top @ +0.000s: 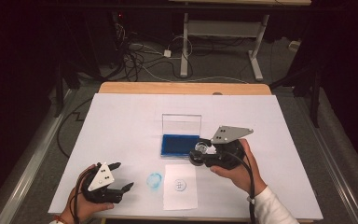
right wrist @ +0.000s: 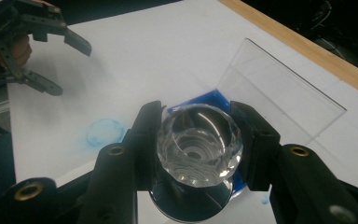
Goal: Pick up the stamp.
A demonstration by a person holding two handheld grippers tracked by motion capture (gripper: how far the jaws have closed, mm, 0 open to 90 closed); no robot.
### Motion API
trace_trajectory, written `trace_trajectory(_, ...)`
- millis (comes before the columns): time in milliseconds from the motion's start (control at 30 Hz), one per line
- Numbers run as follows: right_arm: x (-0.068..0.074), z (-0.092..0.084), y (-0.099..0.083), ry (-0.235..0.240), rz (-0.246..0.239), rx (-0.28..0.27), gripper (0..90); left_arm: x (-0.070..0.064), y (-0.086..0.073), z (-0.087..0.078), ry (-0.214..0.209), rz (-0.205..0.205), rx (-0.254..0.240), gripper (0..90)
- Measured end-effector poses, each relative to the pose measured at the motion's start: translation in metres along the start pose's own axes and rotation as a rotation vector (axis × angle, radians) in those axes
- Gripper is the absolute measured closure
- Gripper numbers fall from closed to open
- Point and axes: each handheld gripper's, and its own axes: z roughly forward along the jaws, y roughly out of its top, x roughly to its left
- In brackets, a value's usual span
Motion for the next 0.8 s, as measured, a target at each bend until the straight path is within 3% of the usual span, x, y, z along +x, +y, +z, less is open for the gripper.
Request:
trace_trajectory(267, 0.009, 0.007, 0.007, 0.03, -0.024, -0.012, 57.0, -0.003, -0.003, 0.0, -0.008, 0.002, 0.015, 19.6)
trace_trajectory(600, 0.014, 0.016, 0.014, 0.069, -0.039, -0.019, 57.0, 0.001, -0.01, -0.006, 0.016, -0.025, 0.017, 19.6)
trace_trajectory(800, 0.017, 0.019, 0.016, 0.075, -0.041, -0.02, 57.0, -0.001, -0.008, -0.002, 0.009, -0.015, 0.028, 19.6)
